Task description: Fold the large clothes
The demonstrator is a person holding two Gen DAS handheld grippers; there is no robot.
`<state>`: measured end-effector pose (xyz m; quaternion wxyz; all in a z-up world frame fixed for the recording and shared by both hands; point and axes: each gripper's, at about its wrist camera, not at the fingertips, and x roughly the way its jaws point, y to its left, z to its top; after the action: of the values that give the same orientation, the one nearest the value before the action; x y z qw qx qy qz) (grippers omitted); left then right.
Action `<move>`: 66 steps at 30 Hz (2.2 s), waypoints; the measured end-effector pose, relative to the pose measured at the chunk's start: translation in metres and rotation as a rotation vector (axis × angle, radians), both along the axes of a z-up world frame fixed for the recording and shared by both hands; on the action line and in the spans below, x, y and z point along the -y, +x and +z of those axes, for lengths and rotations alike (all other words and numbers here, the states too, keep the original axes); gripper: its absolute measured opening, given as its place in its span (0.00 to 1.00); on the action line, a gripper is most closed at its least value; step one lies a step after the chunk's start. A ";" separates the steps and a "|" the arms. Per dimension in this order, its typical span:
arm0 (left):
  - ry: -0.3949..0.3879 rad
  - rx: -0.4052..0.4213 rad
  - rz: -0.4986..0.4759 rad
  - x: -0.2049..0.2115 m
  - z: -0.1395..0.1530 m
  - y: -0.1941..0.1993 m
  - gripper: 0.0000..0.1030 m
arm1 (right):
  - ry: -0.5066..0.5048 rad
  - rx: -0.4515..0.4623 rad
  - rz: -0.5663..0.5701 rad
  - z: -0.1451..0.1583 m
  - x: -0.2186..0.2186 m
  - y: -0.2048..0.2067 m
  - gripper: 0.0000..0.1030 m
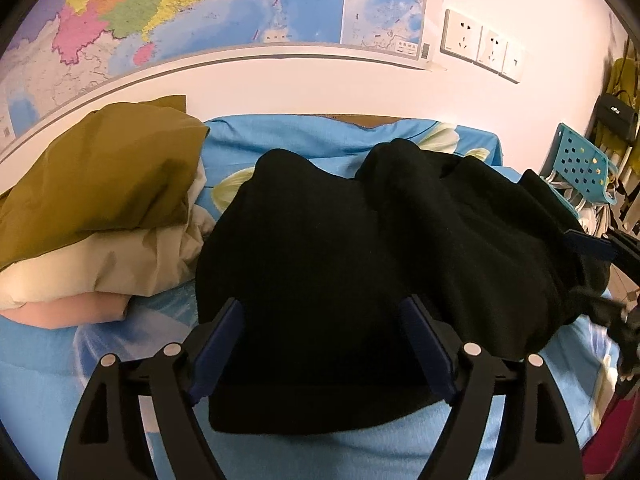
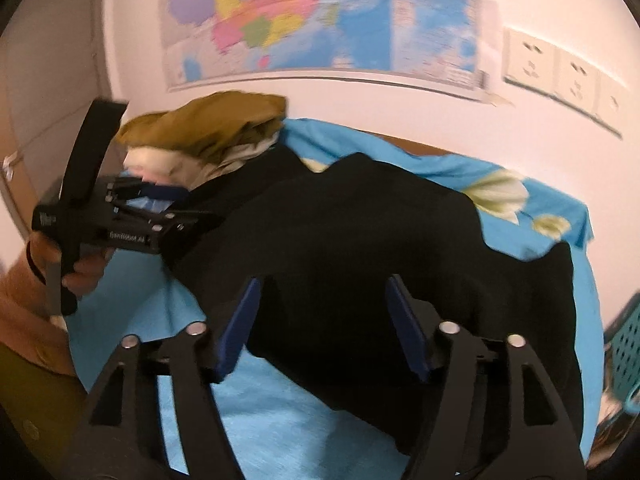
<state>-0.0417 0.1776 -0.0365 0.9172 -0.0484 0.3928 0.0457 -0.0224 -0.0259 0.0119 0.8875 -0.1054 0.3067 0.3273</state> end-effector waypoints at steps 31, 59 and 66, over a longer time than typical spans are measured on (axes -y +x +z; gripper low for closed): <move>-0.505 -0.116 -0.184 0.004 -0.036 -0.041 0.86 | -0.236 0.046 0.096 -0.031 -0.047 0.014 0.42; -0.693 -0.081 -0.011 -0.024 -0.052 0.058 0.54 | 0.485 -0.480 -0.074 -0.041 0.082 -0.016 0.72; -0.626 -0.097 -0.051 -0.021 -0.049 0.057 0.52 | 0.698 -0.576 -0.439 -0.072 0.145 -0.025 0.79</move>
<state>0.0150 0.1989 -0.0851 0.8388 -0.3163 0.4321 -0.0980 -0.0474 -0.1713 -0.0605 0.7969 0.3595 0.4264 0.2320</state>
